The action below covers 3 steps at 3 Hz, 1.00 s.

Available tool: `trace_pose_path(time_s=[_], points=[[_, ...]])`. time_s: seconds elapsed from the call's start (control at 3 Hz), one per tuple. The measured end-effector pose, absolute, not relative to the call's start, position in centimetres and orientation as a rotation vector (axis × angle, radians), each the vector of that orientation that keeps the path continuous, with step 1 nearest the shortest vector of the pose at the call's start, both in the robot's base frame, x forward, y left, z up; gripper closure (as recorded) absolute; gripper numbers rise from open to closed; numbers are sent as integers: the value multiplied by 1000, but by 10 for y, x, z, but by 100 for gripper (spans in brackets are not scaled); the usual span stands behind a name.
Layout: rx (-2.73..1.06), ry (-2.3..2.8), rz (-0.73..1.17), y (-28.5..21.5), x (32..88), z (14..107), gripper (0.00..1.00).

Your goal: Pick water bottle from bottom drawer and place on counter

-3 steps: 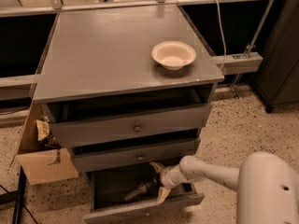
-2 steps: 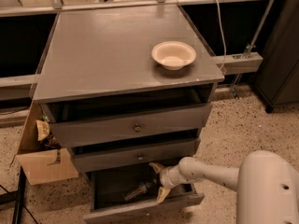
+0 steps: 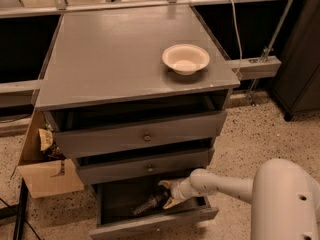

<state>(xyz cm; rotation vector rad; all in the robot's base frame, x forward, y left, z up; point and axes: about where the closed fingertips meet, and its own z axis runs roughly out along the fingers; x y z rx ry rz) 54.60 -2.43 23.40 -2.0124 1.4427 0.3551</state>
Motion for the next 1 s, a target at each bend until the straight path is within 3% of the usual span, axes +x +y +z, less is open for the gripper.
trace_pose_path(time_s=[0.67,1.0], points=[[-2009,1437,354,-26,553,223,20],[-2005,1421,360,-24,562,211,22]])
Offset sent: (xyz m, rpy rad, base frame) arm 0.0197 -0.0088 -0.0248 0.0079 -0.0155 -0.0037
